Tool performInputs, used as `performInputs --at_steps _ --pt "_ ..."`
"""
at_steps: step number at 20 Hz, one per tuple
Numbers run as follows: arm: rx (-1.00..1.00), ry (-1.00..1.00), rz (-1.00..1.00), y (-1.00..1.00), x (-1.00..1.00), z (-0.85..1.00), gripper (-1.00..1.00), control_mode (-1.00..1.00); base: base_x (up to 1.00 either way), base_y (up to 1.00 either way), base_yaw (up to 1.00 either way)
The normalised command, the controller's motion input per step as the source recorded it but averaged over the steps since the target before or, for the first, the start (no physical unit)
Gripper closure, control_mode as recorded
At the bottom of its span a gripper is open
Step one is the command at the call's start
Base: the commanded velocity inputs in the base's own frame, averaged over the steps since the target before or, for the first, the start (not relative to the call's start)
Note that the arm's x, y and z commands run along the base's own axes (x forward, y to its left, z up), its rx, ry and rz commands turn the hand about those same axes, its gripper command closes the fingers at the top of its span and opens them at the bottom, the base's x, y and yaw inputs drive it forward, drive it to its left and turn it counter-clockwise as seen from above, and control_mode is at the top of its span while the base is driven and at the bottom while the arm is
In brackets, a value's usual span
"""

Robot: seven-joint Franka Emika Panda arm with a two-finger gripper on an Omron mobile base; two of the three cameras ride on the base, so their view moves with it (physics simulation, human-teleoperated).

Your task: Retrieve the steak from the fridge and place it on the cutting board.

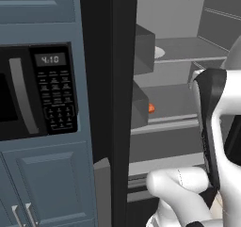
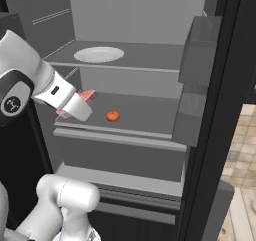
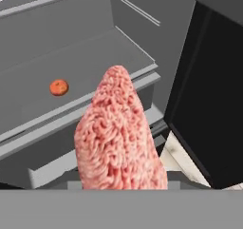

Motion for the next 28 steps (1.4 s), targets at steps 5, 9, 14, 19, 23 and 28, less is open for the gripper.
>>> performInputs --at_steps 5,9,14,19,23,28 --pt "0.0 0.06 0.0 0.26 -0.44 -0.12 1.0 -1.0 0.0 0.0 0.0" --pt "0.0 0.08 0.0 0.14 -0.14 -0.34 1.0 -1.0 0.0 0.0 0.0" --pt "0.0 0.0 0.0 0.02 -0.04 -0.04 1.0 -1.0 0.0 0.0 0.0" --pt "0.0 0.0 0.0 0.0 0.0 0.0 1.0 -1.0 0.0 0.0 0.0" --pt "0.0 0.01 0.0 0.0 0.0 -0.01 1.0 1.0 -0.05 0.0 0.0" --pt "0.0 0.0 0.0 0.0 0.0 0.0 1.0 1.0 -0.36 0.0 -0.03"
